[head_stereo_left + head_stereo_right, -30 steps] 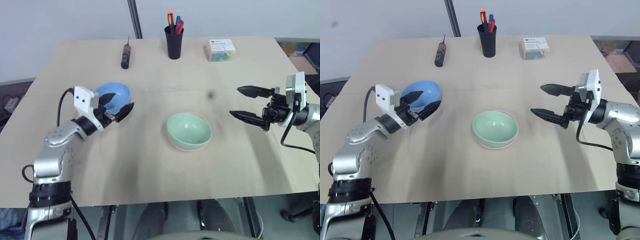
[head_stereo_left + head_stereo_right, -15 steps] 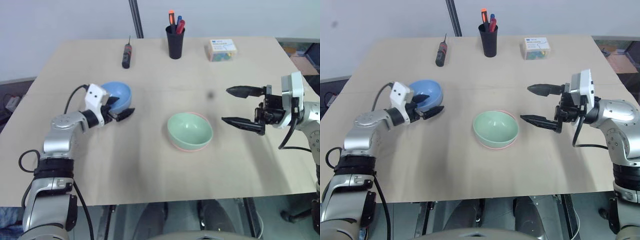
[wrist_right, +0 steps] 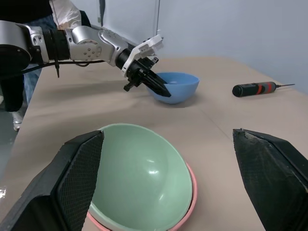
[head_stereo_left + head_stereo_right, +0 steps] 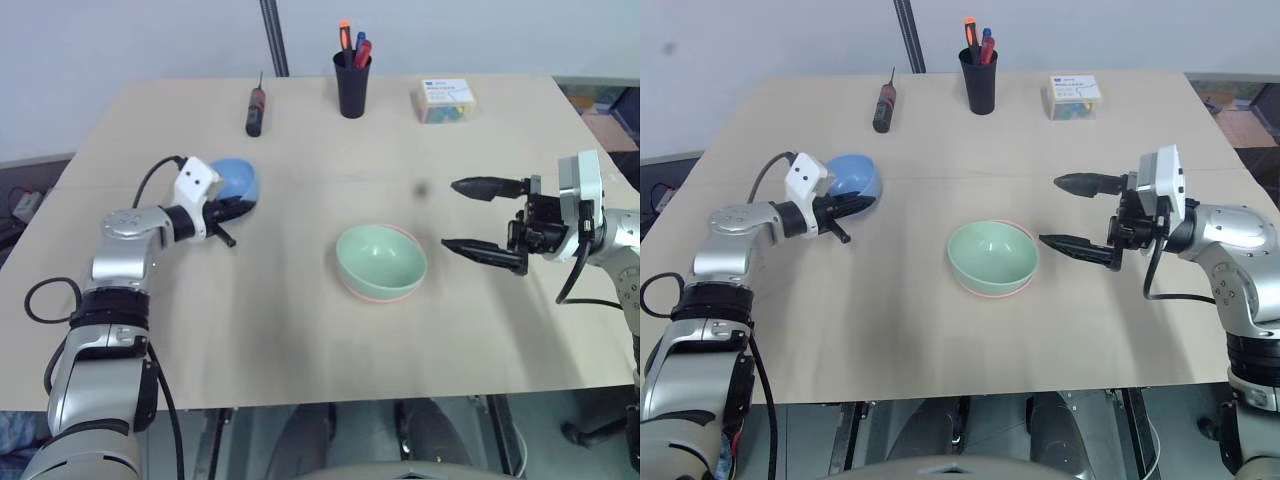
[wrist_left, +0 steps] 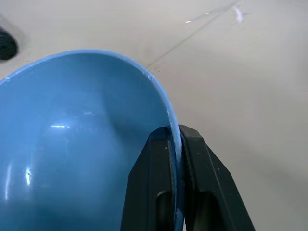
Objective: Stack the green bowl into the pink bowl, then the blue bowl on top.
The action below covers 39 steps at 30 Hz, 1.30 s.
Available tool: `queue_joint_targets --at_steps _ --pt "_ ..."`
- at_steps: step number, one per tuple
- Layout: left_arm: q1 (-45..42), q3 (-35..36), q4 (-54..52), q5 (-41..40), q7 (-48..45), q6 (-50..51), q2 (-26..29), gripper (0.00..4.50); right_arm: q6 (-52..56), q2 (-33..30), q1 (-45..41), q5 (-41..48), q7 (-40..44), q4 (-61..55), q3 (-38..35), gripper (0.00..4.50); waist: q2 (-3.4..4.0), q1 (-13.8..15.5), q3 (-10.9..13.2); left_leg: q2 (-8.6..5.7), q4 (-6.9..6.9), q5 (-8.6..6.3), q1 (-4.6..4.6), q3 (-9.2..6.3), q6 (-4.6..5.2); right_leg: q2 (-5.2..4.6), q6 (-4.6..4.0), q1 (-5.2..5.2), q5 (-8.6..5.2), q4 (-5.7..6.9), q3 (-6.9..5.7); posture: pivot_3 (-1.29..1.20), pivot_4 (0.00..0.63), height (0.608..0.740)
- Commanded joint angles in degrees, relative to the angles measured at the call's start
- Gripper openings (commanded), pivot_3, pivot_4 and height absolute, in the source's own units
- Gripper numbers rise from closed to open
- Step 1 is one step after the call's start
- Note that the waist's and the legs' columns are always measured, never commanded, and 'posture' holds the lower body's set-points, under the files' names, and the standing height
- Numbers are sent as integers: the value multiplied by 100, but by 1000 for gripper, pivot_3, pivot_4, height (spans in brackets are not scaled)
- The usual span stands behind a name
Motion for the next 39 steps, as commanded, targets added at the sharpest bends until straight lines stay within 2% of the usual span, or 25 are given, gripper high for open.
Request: queue_joint_targets --at_steps 1,8,13,19,31,34,36,37,39 --pt "-238 100 -256 -186 -174 -213 -133 50 -167 -126 63 -12 81 -9 -131 4500 0 9 0 0 1 0 -2 -1 0 0 0 0 0 0 -3 0 150 740" --pt "-721 174 -1457 -910 -379 -63 -800 50 -357 -259 37 -183 339 218 -25 4500 -2 14 0 -3 41 4 -76 -34 -6 -1 1 -44 1 4 -37 0 150 740" --pt "-751 -285 -2361 -1061 -639 188 -1140 50 -445 -245 -126 -277 414 463 14 4500 -1 -36 0 -6 35 14 -79 -29 -24 -3 1 -50 1 1 -31 0 150 740" --pt "-913 -801 -2958 -1286 -1165 500 -1431 50 -519 -249 -270 -364 533 623 88 4500 -2 -23 0 -6 37 15 -79 -23 -23 0 1 -53 1 8 -29 0 150 740" --pt "-568 -1183 -3853 -1808 -2230 1040 -1106 50 -539 -379 -150 -391 556 569 -16 4500 -1 -22 0 -4 36 15 -77 -22 -23 1 1 -53 1 7 -27 0 150 740" --pt "-513 -1266 -3935 -1720 -2389 993 -977 50 -586 -376 -144 -410 549 582 5 4500 -1 -18 0 -4 37 15 -78 -22 -23 0 1 -52 1 6 -27 0 150 740" --pt "-506 -1217 -4004 -1696 -2222 1048 -1017 780 -606 -361 -146 -411 541 575 16 4500 -1 -19 0 -5 38 15 -78 -22 -23 0 1 -52 1 6 -28 0 150 740" --pt "-518 -1178 -4059 -1729 -2115 1101 -1059 949 -609 -359 -140 -407 538 568 11 4500 -1 -19 0 -4 37 15 -78 -22 -23 0 1 -52 1 7 -27 0 150 740" --pt "-560 -1112 -4111 -1771 -1892 1126 -1172 1774 -592 -376 -104 -408 523 552 -13 4500 -2 -17 0 -4 38 15 -78 -22 -23 0 1 -52 1 7 -27 0 150 740"
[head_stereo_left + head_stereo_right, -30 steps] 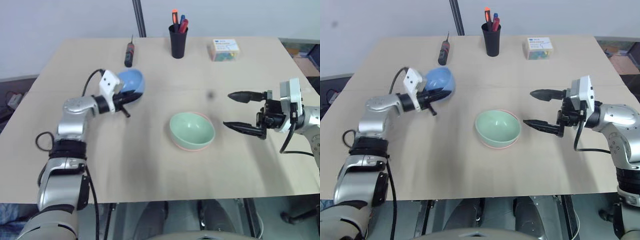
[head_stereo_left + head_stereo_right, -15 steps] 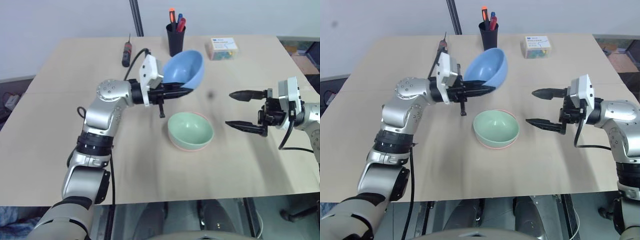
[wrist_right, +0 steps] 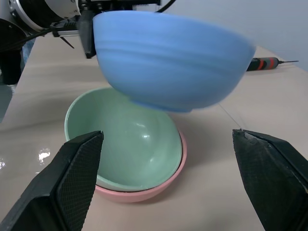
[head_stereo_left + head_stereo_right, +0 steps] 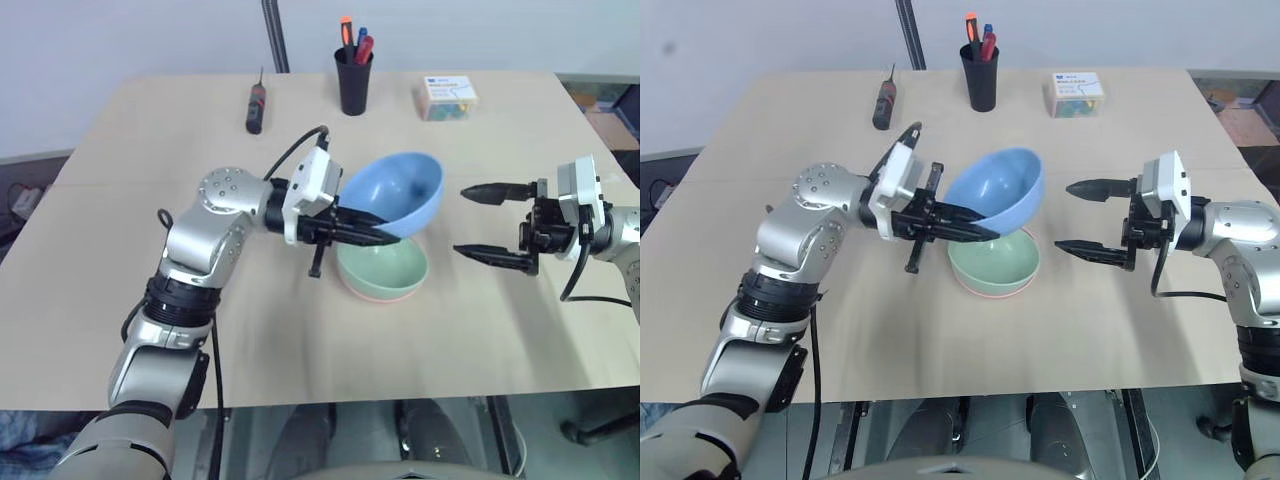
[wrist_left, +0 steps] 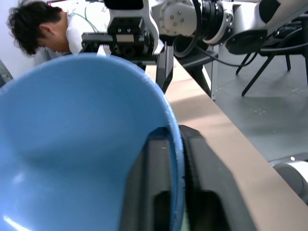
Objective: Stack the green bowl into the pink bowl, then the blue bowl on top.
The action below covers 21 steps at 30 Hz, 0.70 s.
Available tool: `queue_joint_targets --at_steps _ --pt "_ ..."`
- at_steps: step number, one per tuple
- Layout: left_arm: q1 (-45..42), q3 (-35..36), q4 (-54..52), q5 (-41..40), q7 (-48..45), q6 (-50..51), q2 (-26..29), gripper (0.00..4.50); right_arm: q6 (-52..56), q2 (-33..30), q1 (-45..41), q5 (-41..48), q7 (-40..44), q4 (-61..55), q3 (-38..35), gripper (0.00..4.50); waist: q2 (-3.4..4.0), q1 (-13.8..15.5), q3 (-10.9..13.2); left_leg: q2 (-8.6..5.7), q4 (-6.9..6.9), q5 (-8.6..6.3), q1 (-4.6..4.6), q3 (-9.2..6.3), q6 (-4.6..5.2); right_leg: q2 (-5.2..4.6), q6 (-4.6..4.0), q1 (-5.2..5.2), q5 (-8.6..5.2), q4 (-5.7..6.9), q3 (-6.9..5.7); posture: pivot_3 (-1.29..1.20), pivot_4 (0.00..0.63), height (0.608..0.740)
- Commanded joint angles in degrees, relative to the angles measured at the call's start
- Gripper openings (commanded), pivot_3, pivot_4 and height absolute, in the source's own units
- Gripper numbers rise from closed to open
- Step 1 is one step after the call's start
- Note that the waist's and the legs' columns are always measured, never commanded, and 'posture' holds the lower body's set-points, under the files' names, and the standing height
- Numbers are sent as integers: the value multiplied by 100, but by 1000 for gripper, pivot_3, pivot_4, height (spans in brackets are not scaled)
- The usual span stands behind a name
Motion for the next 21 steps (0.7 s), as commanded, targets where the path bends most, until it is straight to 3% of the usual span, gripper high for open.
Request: queue_joint_targets --at_steps 1,4,10,17,21 --pt "-74 157 -376 -119 390 55 -163 2227 -86 -103 30 45 -19 -132 -166 4500 0 3 0 0 1 0 0 0 0 0 0 0 0 0 0 0 150 740" --pt "-85 269 -339 -121 607 92 -216 3445 -102 -101 58 21 -43 -76 -190 4500 0 4 0 0 2 0 0 0 0 0 0 1 0 0 0 0 150 740" --pt "193 1088 -139 -410 1597 465 -247 3445 -308 -8 244 -14 -121 300 -369 4500 0 -6 0 1 2 0 3 0 0 0 0 1 0 2 0 0 150 740" --pt "2023 2361 -715 -448 2412 395 215 3445 -834 53 1016 22 33 917 -840 4500 2 -4 -1 5 -1 0 5 -3 0 -1 0 -1 0 0 8 0 150 740" --pt "3128 3060 -880 -469 2590 185 442 3445 -1335 89 1045 -33 235 1620 -995 4500 2 2 -2 7 -2 -2 12 -1 2 -2 0 0 1 6 19 0 150 740"
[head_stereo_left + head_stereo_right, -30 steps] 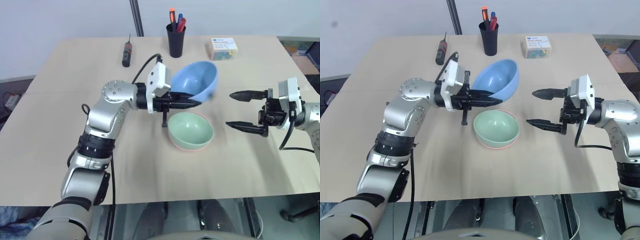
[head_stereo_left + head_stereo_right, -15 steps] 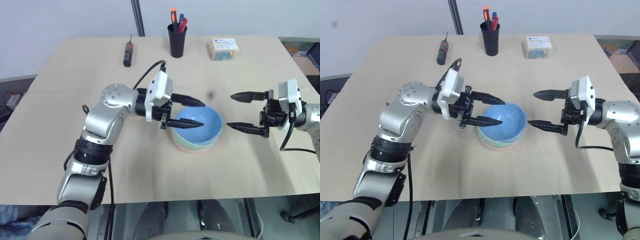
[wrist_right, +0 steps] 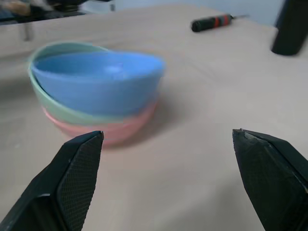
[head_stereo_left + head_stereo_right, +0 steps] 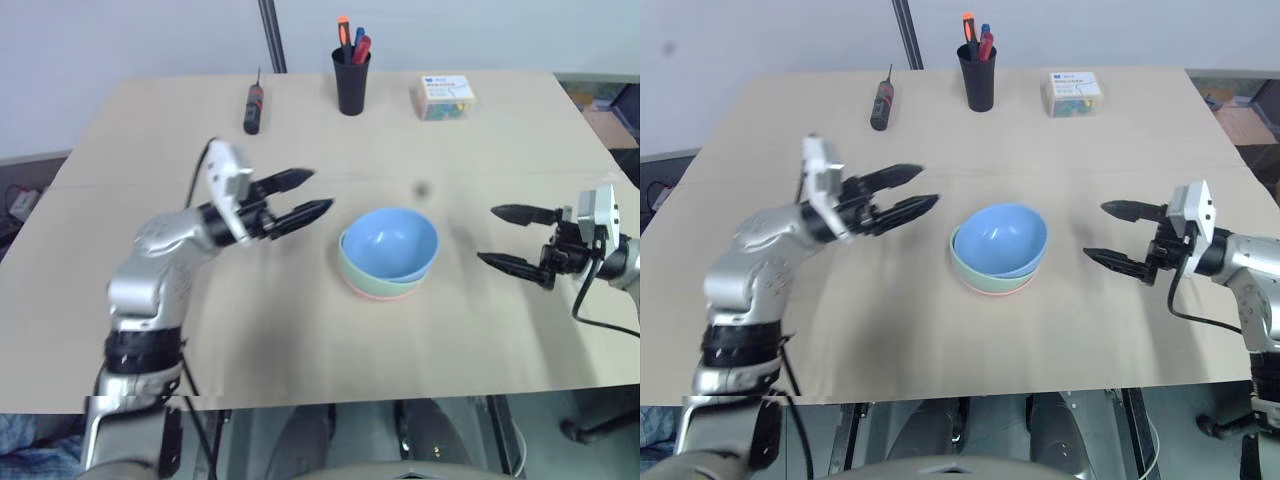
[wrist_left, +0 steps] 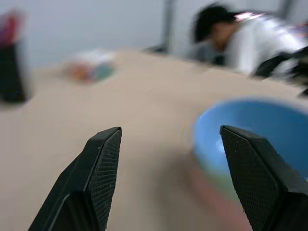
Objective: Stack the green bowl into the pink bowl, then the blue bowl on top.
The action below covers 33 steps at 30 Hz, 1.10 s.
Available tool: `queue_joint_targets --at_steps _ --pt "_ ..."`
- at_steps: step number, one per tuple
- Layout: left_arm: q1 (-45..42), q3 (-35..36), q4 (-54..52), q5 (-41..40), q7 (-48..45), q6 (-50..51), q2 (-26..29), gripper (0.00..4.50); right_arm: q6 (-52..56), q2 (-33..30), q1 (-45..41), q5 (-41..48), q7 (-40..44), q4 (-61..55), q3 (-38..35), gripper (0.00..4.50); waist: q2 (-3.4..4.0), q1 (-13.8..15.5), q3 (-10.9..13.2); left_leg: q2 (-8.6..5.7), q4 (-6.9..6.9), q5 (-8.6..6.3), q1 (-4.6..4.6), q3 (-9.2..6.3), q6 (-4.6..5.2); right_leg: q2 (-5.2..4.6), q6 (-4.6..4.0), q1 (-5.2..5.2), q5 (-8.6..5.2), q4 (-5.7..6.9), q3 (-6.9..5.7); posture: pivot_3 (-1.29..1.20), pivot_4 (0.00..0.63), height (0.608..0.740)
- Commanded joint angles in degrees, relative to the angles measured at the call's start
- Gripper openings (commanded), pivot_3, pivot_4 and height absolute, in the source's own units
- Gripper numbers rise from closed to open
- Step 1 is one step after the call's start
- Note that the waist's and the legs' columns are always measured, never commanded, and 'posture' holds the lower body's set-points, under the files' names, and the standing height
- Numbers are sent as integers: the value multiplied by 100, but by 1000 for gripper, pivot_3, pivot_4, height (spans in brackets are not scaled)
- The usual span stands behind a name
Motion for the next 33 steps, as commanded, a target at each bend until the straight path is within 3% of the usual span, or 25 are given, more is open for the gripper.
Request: queue_joint_targets --at_steps 1,7,15,33 --pt "614 643 -405 -150 52 -279 142 3445 -515 9 -106 24 205 466 -315 4500 0 4 0 1 0 -9 5 1 16 0 0 2 0 3 4 0 150 740" --pt "1634 907 -581 -163 -37 -855 -1 3445 -1144 -26 -345 -171 633 1519 -223 4500 0 47 0 7 -12 -13 76 21 21 -2 -1 80 -1 -9 -1 0 150 740" --pt "2142 1006 -625 -256 -213 -1309 15 3445 -1722 -203 -561 -417 1105 2293 -224 4500 2 19 -1 11 -16 -13 89 37 21 -1 -1 81 0 -4 14 0 150 740" --pt "1715 739 -223 -179 -226 -1800 -13 3445 -1619 -53 -665 -79 1083 1831 -315 4500 2 13 -1 14 -17 -14 91 41 22 -1 -1 81 0 -5 19 0 150 740"
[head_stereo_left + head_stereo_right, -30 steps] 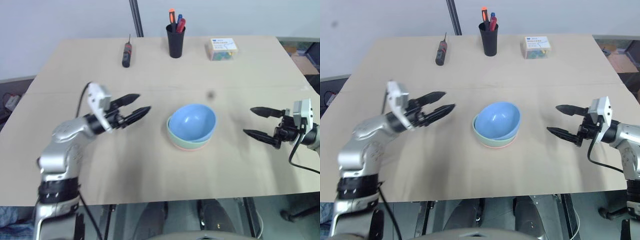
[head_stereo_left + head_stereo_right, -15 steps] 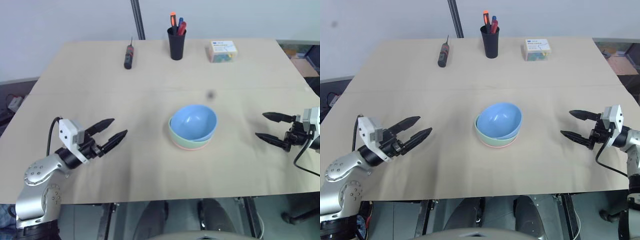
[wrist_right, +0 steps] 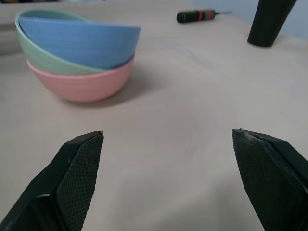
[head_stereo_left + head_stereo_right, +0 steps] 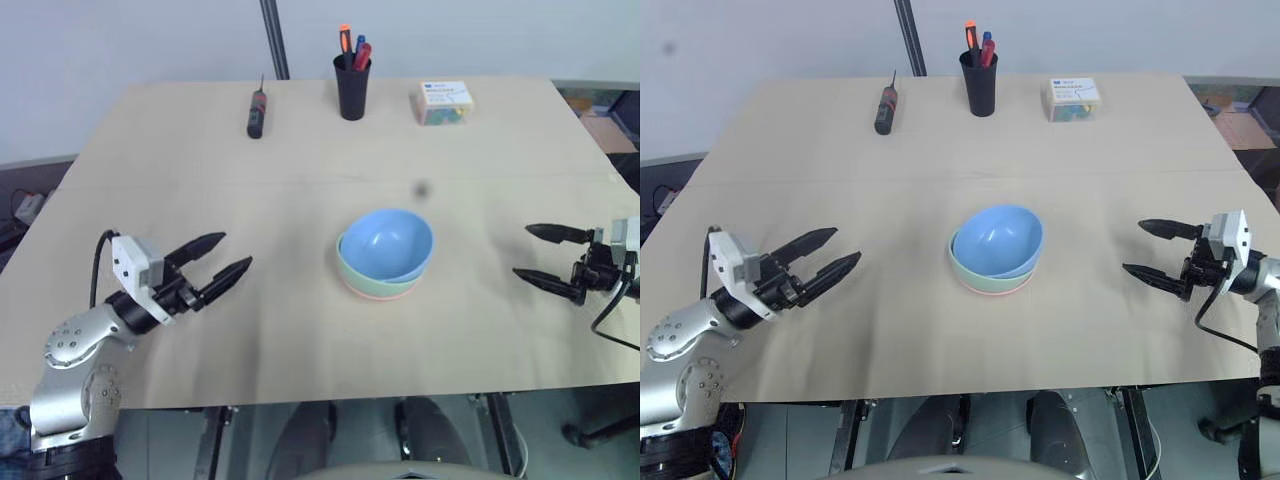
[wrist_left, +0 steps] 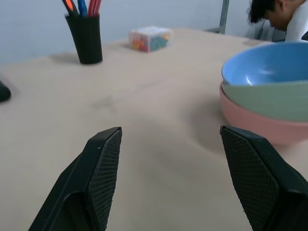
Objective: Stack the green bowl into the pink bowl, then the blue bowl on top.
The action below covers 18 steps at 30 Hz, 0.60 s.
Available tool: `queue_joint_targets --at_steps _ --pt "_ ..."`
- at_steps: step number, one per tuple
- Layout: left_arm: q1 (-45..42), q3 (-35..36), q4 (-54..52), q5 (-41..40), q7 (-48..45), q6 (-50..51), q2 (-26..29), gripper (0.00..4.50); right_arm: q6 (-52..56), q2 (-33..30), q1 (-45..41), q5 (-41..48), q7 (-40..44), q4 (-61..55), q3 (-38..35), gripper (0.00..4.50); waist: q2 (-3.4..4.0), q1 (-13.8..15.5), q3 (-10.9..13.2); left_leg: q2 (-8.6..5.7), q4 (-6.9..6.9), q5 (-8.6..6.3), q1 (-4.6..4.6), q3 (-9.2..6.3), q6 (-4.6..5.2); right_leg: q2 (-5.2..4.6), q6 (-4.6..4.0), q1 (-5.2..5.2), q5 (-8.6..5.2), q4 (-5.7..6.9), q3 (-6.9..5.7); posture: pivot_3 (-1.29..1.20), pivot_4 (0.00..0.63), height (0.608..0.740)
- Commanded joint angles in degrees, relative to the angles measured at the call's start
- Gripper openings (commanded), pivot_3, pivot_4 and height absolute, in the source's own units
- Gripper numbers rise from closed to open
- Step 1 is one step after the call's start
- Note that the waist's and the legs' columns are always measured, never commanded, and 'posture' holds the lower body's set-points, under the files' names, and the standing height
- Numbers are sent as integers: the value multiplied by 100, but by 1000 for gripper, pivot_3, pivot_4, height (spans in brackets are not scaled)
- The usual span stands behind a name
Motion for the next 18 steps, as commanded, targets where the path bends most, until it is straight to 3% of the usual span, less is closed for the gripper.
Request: queue_joint_targets --at_steps 1,18 --pt "-81 -42 12 -17 13 -207 -29 3445 46 -6 -105 181 -51 -285 -172 4500 0 0 0 0 -1 0 0 0 0 0 0 0 0 0 0 0 150 740" --pt "-106 -182 23 1 101 -203 6 3445 282 12 133 290 -366 -678 -228 4500 0 2 0 0 -2 0 -1 -1 0 0 0 -1 0 -1 0 0 150 740"
